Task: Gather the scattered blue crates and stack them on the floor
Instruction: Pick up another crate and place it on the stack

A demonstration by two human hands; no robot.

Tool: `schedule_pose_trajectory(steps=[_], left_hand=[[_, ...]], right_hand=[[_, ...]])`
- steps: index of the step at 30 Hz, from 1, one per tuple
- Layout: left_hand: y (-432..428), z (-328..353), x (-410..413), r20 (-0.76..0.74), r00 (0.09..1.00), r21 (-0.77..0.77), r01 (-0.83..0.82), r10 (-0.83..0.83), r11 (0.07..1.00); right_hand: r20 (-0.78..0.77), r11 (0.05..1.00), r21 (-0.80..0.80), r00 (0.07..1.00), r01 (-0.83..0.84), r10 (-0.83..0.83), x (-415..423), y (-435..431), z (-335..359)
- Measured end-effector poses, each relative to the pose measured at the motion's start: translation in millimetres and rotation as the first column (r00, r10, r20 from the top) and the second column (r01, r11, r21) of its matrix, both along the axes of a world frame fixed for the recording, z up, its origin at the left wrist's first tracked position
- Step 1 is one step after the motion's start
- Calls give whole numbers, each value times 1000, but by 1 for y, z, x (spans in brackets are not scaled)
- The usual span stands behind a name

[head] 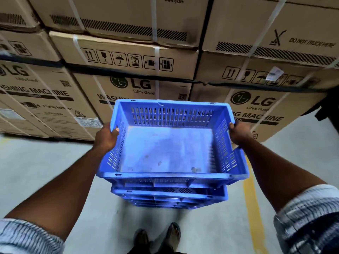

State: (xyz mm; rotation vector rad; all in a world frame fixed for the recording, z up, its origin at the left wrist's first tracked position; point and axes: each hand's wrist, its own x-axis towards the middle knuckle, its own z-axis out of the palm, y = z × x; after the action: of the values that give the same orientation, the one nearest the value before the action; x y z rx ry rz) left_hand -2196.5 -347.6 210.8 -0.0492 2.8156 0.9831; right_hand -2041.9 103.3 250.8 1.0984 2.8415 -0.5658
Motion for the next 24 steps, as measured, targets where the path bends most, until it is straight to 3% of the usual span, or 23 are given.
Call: schedule_pose_trajectory(steps=[8,10,15,18,24], left_hand=[[-2,10,14,-90,990,41,115,-111,993],[-18,0,40,-88,984,-14,152,-153,988],[-34,-9,114,-117,993,-22,-8,6,1000],[-23,-6,116,-140,986,23,-85,88,996],[-19,-5,103,-118,988,34,-93,97,995]], right_hand=[[-141,996,-88,990,12,-24,17,-7,-14],[-152,991,-129,987,25,-44,25,-12,-17],[-120,986,-94,985,-139,128,55,-19,-25],[-158,986,-116,982,-123,104,78,-21,-28],[-185,980,-192,983,-51,15,109,-39,-28]])
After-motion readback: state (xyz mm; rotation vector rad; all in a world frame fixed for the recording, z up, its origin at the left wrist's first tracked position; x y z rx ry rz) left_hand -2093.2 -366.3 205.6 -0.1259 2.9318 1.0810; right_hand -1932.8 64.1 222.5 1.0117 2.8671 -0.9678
